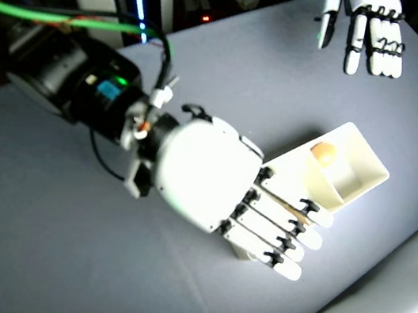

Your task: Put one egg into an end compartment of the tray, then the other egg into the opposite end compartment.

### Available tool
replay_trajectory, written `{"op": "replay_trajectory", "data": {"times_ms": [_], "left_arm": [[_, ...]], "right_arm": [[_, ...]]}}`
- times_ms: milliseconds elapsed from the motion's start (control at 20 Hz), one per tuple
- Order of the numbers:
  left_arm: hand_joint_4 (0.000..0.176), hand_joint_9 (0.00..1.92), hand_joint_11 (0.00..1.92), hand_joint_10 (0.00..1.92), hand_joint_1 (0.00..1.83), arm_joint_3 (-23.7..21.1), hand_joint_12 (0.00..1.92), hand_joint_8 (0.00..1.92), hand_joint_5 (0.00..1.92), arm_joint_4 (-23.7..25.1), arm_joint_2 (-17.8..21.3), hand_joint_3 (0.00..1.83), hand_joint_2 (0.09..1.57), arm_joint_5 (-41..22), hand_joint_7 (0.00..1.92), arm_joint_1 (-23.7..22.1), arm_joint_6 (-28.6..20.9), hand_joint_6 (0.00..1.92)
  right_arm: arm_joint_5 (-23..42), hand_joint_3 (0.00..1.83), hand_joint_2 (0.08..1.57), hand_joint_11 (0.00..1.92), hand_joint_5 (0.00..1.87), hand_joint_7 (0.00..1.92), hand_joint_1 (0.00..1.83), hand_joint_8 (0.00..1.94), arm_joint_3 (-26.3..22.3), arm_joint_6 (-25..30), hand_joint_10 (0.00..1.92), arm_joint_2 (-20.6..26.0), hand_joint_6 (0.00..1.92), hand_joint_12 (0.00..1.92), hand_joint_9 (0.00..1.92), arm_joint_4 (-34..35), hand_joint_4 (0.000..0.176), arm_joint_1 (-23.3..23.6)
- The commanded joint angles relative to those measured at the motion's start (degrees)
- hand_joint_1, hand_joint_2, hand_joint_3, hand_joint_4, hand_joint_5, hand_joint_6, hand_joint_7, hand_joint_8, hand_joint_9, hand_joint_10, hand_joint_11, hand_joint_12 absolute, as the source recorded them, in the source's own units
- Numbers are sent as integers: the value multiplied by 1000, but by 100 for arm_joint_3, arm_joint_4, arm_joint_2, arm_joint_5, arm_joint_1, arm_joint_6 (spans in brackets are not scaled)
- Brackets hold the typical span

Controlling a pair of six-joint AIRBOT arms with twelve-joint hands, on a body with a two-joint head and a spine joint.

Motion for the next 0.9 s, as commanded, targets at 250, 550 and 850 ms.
{"op": "replay_trajectory", "data": {"times_ms": [250, 550, 850], "left_arm": [[135, 0, 0, 0, 377, -98, 0, 0, 2, -155, 85, 0, 1422, -1250, 0, 123, -14, 0], [135, 0, 0, 0, 168, -269, 0, 0, 0, -327, 178, 3, 1394, -2010, 0, 384, -14, 0], [173, 0, 0, 0, 392, -424, 0, 0, 0, -396, 301, 0, 1332, -2810, 0, 458, 105, 0]], "right_arm": [[2657, 2, 1318, 0, 0, 0, 132, 0, -1108, 50, 0, 1044, 0, 2, 0, -203, 42, -604], [5014, 0, 1311, 0, 0, 0, 282, 0, -2329, -212, 0, 1994, 0, 0, 0, -42, 90, -2184], [6874, 0, 1271, 0, 0, 0, 369, 0, -2999, -332, 0, 2545, 0, 0, 0, 565, 75, -3687]]}}
